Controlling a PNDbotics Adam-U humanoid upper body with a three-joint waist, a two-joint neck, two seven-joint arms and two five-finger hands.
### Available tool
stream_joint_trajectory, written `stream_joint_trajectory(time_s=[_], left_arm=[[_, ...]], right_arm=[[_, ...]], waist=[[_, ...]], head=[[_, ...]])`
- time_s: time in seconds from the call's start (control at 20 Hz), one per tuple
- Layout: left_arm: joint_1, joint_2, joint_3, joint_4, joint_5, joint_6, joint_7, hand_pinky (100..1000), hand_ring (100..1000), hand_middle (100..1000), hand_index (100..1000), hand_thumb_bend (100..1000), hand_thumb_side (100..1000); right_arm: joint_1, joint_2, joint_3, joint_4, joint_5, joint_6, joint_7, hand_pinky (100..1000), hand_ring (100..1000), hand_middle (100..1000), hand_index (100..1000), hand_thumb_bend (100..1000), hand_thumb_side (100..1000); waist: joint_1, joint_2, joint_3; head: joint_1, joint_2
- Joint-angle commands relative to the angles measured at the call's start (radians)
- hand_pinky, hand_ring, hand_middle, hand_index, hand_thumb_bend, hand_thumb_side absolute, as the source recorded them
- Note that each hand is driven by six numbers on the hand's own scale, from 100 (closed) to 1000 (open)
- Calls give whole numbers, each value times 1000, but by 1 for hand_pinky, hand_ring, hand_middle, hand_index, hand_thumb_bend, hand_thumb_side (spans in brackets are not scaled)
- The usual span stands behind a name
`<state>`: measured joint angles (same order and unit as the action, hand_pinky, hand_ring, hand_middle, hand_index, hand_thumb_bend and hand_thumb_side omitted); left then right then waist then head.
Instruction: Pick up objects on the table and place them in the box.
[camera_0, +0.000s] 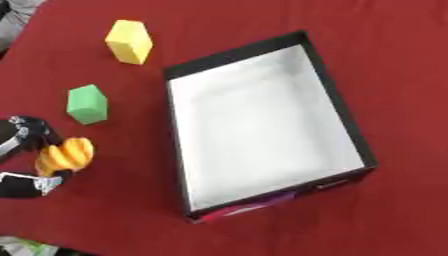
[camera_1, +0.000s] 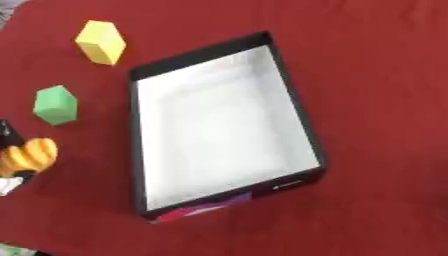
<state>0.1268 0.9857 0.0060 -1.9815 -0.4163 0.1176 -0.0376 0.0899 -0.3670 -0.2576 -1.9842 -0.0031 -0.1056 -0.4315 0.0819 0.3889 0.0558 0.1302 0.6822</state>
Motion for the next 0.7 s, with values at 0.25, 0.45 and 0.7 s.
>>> stream_joint_trajectory(time_s=[0.25,0.45,0.7], left_arm=[[-66,86,34,-18,1,-141,52,541,526,525,578,383,100],[-190,140,14,-19,69,-258,61,531,527,525,570,362,100],[-476,168,-57,-19,192,-386,17,530,522,523,560,363,100]], right_arm=[[10,-34,-8,-16,6,-1,-6,967,1000,704,807,100,470],[16,-35,-11,-16,8,-1,-11,966,1000,705,807,100,470],[19,-39,-10,-16,2,-1,-20,967,1000,707,808,100,473]], waist=[[21,-36,5],[26,-42,5],[32,-52,-5]], head=[[-22,-2],[-45,-7],[-49,-16]])
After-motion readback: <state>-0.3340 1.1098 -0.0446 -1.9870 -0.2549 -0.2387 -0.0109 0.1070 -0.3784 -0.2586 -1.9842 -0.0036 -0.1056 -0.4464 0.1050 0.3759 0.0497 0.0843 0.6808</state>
